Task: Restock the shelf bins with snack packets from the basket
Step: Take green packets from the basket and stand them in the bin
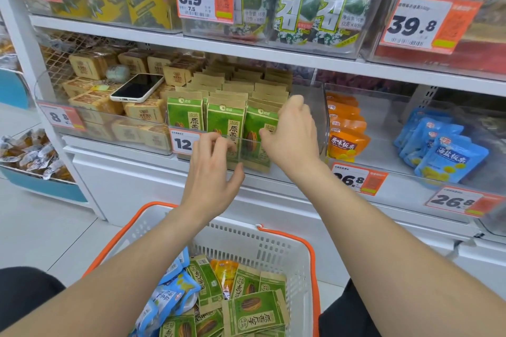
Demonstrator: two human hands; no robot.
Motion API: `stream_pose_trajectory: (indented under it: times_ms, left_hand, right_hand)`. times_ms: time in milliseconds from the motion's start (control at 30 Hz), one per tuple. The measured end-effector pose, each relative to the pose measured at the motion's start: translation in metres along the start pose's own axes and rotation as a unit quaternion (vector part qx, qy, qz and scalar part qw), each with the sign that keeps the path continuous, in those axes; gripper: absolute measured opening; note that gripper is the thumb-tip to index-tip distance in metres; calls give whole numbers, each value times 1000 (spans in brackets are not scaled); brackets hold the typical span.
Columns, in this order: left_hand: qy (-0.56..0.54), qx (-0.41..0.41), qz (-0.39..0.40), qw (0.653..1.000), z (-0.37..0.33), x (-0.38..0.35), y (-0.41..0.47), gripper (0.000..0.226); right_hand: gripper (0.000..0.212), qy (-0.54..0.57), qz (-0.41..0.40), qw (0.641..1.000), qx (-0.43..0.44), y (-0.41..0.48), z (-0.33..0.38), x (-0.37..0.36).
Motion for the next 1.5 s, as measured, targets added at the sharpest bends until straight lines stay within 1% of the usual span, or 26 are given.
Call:
stream_pose_trajectory:
  times_ms: [33, 67, 100, 133, 233, 300, 367, 433, 467, 533, 600, 633, 700, 733, 800, 833, 900, 1000, 1067, 1100, 1200, 1267, 1333, 1400, 1467, 1500]
  left_hand:
    - [-2, -5, -3, 1000, 3, 1, -2, 26]
    - [-4, -8, 4, 1000, 7, -1, -5, 21]
    - [-4, -10, 21, 1000, 12, -4, -9, 17]
    - [-1, -7, 49, 999, 19, -9, -14, 15]
    - [44, 36, 171, 984, 49, -26, -39, 14]
    - [77, 80, 272, 956, 73, -36, -65, 16]
    - [110, 119, 386, 908, 96, -41, -96, 18]
    - [147, 129, 498, 845, 110, -37, -128, 23]
    - [165, 129, 543, 813, 115, -33, -143, 29]
    - [200, 125, 606, 760, 124, -23, -170, 38]
    - [240, 117, 646, 715, 131, -11, -190, 34]
    - [255, 120, 663, 694, 134, -5, -199, 33]
    - [279, 126, 704, 641, 140, 7, -217, 27]
    - [292, 120, 725, 613, 143, 13, -227, 31]
    - [331, 97, 757, 555, 149, 28, -243, 55]
    - [349, 87, 764, 536, 151, 34, -250, 61]
    - [370, 74, 773, 510, 153, 43, -262, 66]
    - [383, 46, 783, 488, 158, 49, -275, 69]
    - [384, 38, 788, 480, 161, 52, -283, 68]
    - [384, 37, 786, 483, 160, 54, -284, 67]
    - [373, 58, 771, 512, 156, 56, -276, 62]
    - [364, 93, 764, 525, 157, 58, -268, 60]
    - [354, 118, 749, 548, 157, 55, -257, 58]
    - [347, 109, 738, 568, 152, 48, -241, 52]
    - [343, 100, 738, 573, 146, 43, -222, 42]
    - [340, 94, 731, 584, 144, 41, -210, 39]
  right_hand:
    - [38, 6, -11, 999, 38, -5, 11, 1]
    - [25, 16, -5, 998, 66, -11, 21, 0]
    - [15, 27, 15, 996, 87, -19, 30, -5]
    - [10, 35, 50, 993, 100, -29, 36, -13]
    - [7, 25, 193, 973, 122, -63, 48, -48]
    - [7, -19, 284, 947, 146, -91, 50, -72]
    - [10, -61, 366, 910, 185, -121, 53, -91]
    - [22, -95, 443, 863, 224, -154, 55, -107]
    - [24, -111, 476, 838, 241, -170, 55, -115]
    - [21, -151, 533, 784, 281, -201, 55, -129]
    - [20, -182, 574, 733, 316, -228, 54, -142]
    - [19, -192, 586, 714, 333, -239, 55, -147]
    - [15, -199, 592, 688, 370, -257, 61, -154]
    - [13, -196, 592, 680, 385, -265, 65, -157]
    - [22, -191, 590, 674, 401, -277, 73, -161]
    - [22, -190, 591, 671, 406, -282, 75, -163]
    - [14, -188, 589, 665, 419, -290, 79, -163]
    - [5, -185, 584, 666, 426, -298, 83, -162]
    - [17, -191, 587, 663, 424, -301, 82, -161]
    - [19, -194, 589, 662, 421, -301, 81, -162]
    - [19, -200, 586, 666, 417, -299, 79, -161]
    - [21, -205, 588, 662, 417, -298, 76, -162]
    - [18, -213, 590, 663, 409, -295, 74, -162]
    - [19, -224, 595, 658, 403, -292, 72, -162]
    - [23, -241, 598, 651, 400, -284, 69, -162]
    - [19, -251, 598, 652, 394, -278, 68, -161]
Point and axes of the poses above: each hand's wrist, its own y-axis towards the middle knuckle, its own x-axis out of the back of the hand, z = x × y, the point moved 9 cm from there along y, towards the middle knuckle, and after that the axes turned 12 degrees about -z, right-handed, at the moved point
